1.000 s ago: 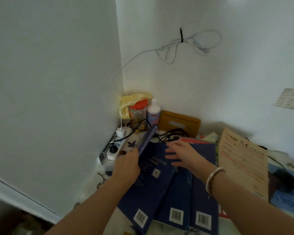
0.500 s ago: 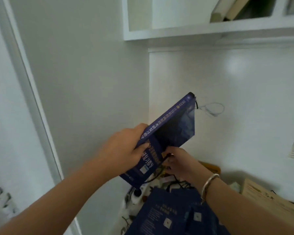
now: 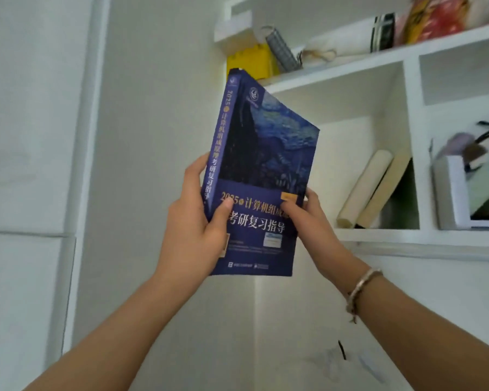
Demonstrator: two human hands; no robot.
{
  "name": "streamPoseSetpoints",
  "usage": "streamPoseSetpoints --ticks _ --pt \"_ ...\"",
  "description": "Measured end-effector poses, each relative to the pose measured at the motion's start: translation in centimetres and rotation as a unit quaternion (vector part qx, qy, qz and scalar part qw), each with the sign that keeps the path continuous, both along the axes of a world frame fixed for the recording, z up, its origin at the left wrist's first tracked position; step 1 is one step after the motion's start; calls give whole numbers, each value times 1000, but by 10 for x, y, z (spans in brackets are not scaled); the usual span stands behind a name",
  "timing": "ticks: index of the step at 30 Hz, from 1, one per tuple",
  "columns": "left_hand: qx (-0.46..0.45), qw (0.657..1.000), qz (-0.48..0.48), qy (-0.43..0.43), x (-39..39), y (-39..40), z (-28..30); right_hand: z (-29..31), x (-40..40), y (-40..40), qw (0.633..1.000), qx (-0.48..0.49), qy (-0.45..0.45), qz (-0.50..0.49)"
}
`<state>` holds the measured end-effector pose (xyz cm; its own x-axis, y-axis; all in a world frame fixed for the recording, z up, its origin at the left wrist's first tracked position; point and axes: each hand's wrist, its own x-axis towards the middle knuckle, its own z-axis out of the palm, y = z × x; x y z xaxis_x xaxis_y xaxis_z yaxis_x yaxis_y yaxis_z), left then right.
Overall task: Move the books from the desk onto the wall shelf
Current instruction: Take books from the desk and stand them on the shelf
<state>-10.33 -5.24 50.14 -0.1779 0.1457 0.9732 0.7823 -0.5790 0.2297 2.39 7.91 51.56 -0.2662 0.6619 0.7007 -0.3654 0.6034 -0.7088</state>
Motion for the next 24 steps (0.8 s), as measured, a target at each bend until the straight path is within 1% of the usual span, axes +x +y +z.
streamPoseSetpoints --ticks 4,6,8,9,10,11,13,14,17,20,22,24 --pt "29 999 6 -18 -7 42 31 35 -5 28 995 64 -62 -54" --pt "46 999 15 -25 -13 63 42 42 -13 43 977 117 -123 -132" --pt "56 998 25 -28 -20 81 49 44 -24 59 944 153 -202 -211" --pt "60 997 32 -29 -23 89 52 46 -30 66 930 155 -242 -231" --pt "64 997 39 -32 -26 96 54 46 -36 72 911 160 -284 -252" --pt "66 996 48 -39 -28 103 57 46 -41 75 885 172 -332 -276" --pt "62 994 67 -54 -33 118 61 45 -51 79 832 201 -427 -293" --pt "55 994 76 -63 -35 126 63 45 -56 80 821 207 -457 -274" --pt "21 993 81 -79 -45 151 63 43 -72 87 822 198 -495 -202" --pt "-9 994 94 -47 -55 166 55 46 -86 100 824 177 -511 -170" --pt "-9 992 120 -26 -60 171 53 51 -91 110 828 158 -514 -158" --pt "-28 989 146 -2 -64 173 53 55 -94 119 833 142 -511 -154"
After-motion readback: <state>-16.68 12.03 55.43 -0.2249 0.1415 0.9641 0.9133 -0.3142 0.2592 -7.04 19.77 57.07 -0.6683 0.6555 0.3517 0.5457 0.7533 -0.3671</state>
